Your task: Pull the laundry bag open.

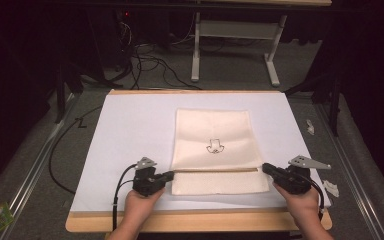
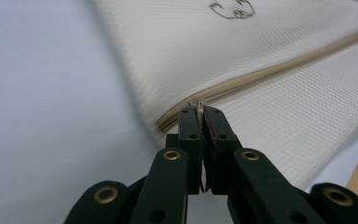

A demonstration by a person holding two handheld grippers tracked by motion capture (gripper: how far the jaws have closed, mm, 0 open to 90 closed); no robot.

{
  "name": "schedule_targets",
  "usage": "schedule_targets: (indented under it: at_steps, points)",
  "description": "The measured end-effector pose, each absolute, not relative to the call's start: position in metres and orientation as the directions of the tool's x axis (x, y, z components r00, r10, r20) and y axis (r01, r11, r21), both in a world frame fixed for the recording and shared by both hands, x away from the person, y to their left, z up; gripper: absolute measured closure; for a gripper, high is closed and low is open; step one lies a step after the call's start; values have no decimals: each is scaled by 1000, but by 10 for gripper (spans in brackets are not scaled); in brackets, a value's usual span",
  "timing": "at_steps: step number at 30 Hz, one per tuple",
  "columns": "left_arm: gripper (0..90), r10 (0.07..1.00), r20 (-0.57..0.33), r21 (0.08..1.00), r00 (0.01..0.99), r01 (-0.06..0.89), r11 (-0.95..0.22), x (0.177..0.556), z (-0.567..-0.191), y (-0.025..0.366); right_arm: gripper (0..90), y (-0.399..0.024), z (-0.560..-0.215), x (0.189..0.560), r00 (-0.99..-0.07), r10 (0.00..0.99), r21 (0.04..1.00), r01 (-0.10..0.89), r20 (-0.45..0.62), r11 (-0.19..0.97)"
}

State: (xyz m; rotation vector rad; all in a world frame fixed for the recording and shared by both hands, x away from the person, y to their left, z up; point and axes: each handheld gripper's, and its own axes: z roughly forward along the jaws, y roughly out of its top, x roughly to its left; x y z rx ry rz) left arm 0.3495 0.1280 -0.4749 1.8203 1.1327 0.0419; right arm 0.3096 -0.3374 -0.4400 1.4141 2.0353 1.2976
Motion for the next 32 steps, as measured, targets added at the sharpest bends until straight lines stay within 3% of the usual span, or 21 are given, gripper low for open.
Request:
schedule_targets:
  at_steps: [3,7,10,12,16,20,23,26,32]
  points:
    - [874,694,-434,733,574,673,-98,348,-474,137,858,-342,-442,309,-445,867,821,566,223,79]
    - [871,726,-274,751,631,612,-248,347,-472,131,855,-332,-443,308,-461,868,819,561,184,124]
    - [851,728,-233,750,645,596,-288,345,-474,127,830,-331,-447,310,-480,859,806,572,178,152]
    - [740,730,-230,766,643,582,-272,345,-472,127,772,-332,-450,309,-489,857,807,566,162,170]
    - [467,773,-136,822,620,506,-262,345,-461,137,521,-342,-450,309,-444,878,829,549,178,110]
    - [338,821,16,836,570,443,-324,348,-454,160,334,-359,-450,309,-364,930,855,500,61,139]
    - [254,870,94,811,484,470,-349,352,-455,185,300,-380,-449,308,-317,948,858,487,-1,164]
    - [184,900,19,806,434,526,-271,356,-458,205,273,-399,-449,305,-265,964,862,494,29,110]
    - [142,899,18,820,437,509,-263,359,-459,201,223,-395,-448,306,-276,961,872,477,33,107]
